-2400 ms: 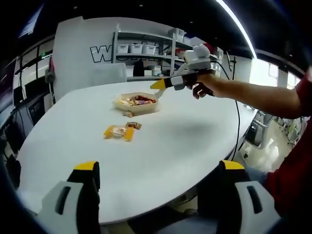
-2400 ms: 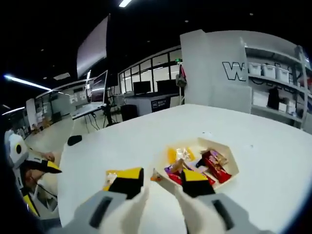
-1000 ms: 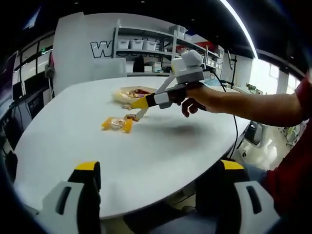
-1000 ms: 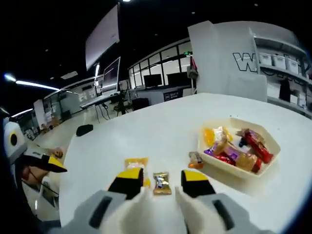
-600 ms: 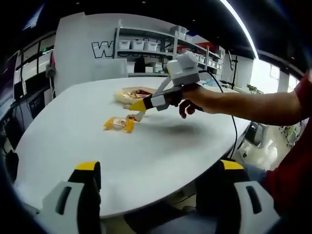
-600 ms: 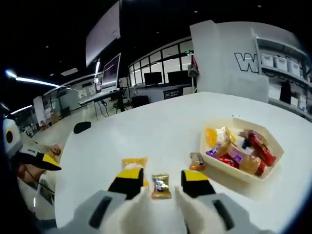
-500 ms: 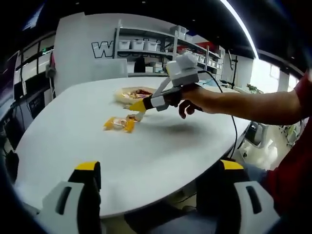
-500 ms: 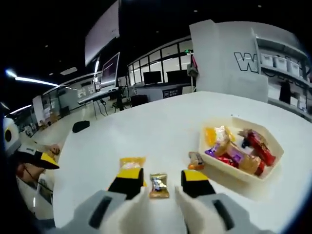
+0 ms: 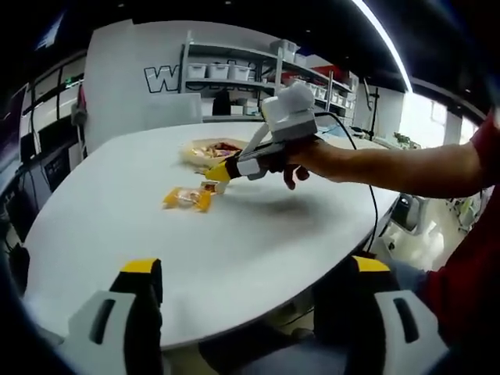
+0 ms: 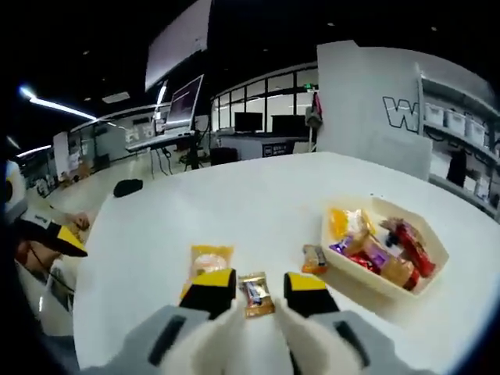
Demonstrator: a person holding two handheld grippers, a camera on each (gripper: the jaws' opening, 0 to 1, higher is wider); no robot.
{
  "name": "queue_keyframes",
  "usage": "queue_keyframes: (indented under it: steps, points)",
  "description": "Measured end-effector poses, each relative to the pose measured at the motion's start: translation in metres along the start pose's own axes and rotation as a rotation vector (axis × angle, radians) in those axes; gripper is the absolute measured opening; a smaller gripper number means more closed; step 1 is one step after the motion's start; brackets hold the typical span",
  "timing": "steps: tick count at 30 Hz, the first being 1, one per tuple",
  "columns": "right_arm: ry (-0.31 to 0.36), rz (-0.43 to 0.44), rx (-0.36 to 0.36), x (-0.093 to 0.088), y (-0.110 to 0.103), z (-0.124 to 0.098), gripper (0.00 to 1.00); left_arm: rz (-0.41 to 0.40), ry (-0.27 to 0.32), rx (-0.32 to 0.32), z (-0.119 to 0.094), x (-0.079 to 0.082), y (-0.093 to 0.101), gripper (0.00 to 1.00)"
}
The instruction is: Place the target food into the container with the food tongs after gripping and lifting it, then release it inside without dropping or visibly crushing the food.
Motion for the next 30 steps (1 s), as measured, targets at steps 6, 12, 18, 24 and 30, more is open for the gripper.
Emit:
queue_keyframes:
  steps: [6, 12, 18, 24, 30]
  points:
    - [-0.003, 0.044, 0.008, -0.001, 0.0, -0.005, 0.17, 0.001, 0.003, -0.002, 0.001, 0.002, 0.002, 0.96]
    - [0.014, 0.066, 0.019, 0.005, -0.001, -0.011, 0.18, 0.002, 0.007, -0.002, 0.0, 0.002, 0.003, 0.96]
    - [0.033, 0.075, 0.018, 0.012, 0.0, -0.018, 0.18, 0.003, 0.013, 0.002, -0.002, 0.004, 0.002, 0.96]
    - [0.05, 0.076, 0.007, 0.019, 0.006, -0.031, 0.18, 0.004, 0.018, 0.001, -0.002, 0.005, 0.003, 0.96]
    - [0.033, 0.08, -0.015, 0.008, 0.014, -0.043, 0.18, 0.008, 0.023, -0.011, 0.0, 0.006, 0.008, 0.96]
Point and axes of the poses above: the point that each gripper's makers call its tool centre point, and the gripper's own axes: z roughly forward along the fingers, y roughly to its right, x roughly out of its top, the point moved 2 cm from there along -z, roughly backward along the fingers, and after that the axes turned 6 degrees about x, right-handed, at the moved point
